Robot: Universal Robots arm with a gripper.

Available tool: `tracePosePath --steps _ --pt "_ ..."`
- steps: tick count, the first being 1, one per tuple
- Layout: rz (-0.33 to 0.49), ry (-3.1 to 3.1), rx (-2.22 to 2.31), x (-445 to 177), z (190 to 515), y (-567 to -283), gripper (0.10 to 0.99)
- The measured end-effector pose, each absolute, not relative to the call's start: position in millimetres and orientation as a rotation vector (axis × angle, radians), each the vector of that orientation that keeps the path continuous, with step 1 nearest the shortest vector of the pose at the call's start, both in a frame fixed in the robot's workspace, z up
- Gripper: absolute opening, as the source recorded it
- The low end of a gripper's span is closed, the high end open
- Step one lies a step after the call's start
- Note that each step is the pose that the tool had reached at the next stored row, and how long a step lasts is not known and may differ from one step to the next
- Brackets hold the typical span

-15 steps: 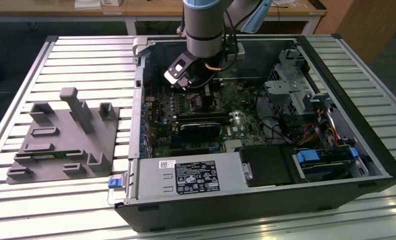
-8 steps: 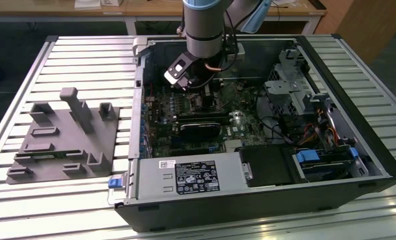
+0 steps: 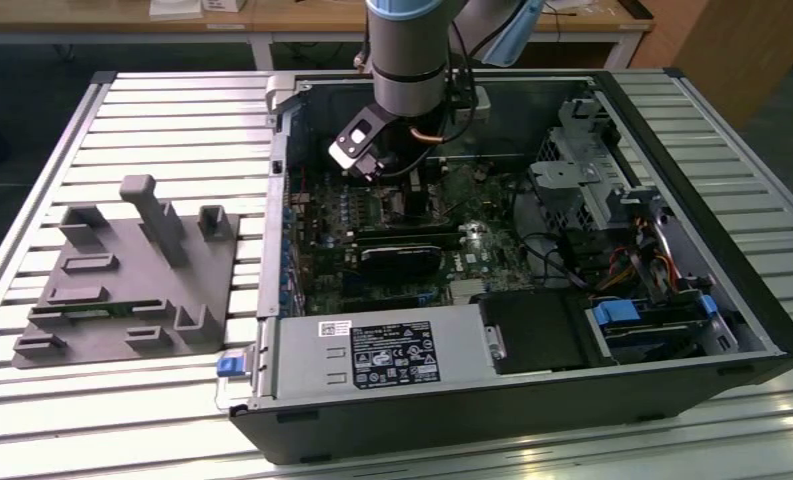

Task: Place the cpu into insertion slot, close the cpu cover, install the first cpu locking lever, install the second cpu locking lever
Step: 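Place the cpu into insertion slot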

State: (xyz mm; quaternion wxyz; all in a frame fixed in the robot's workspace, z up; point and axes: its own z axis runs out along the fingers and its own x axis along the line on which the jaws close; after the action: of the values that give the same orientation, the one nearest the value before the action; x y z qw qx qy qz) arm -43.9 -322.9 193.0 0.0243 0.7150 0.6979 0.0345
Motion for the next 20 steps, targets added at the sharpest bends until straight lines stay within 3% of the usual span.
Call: tracePosePath --steps 20 --pt "0.107 2.159 2.212 -43.9 211.9 -322.9 0.612"
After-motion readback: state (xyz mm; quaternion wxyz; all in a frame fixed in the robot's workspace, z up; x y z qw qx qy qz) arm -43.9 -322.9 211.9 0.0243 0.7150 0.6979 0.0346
